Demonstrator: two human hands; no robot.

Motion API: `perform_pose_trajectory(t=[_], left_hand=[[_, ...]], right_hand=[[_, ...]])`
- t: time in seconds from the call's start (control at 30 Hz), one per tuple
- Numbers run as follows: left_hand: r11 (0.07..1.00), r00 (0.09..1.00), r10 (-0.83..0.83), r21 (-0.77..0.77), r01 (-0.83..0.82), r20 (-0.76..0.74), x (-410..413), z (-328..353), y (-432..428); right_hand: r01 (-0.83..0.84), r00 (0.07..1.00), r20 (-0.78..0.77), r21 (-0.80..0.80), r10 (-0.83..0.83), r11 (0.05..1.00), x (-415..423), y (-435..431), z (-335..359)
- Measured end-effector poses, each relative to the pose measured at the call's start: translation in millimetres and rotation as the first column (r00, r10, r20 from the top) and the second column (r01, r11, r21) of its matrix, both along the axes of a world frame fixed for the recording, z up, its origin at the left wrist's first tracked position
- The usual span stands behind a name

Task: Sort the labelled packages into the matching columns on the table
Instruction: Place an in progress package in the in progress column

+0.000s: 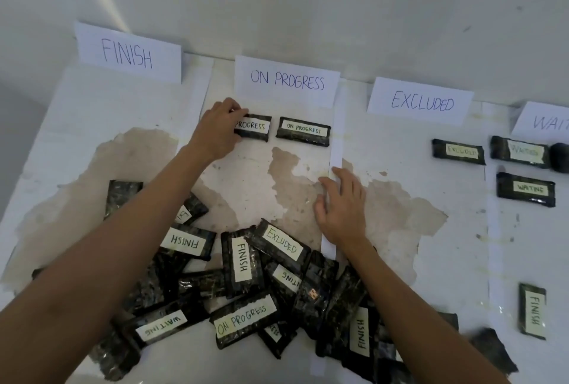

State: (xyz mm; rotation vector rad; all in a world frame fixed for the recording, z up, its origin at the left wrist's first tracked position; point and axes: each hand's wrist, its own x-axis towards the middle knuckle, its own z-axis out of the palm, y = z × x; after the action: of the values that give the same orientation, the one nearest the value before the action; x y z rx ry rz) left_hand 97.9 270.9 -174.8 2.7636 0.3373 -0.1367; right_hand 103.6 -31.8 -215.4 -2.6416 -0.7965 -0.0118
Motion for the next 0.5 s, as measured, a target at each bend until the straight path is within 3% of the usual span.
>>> perform_pose_trajectory(t=[0.13,0.37,0.5], left_hand=[[1.0,1.0,-0.025,-0.005,0.024,-0.014,5,-3,5],[0.999,0.996,-0.016,-0.039,0.019,0.087,-23,5,-13],[0.966,0.993,-0.102,-0.234,0.112,0.053,-61,24,-56]], right_hand=[[0.001,1.0,0.026,0.027,-0.002,1.0,1,-2,-1],[-0.009,1.0,0.029,0.032,0.008,0.999,1,-2,2],[-0.016,1.0,0.007,0.008,0.016,1.0,1,-3,2]])
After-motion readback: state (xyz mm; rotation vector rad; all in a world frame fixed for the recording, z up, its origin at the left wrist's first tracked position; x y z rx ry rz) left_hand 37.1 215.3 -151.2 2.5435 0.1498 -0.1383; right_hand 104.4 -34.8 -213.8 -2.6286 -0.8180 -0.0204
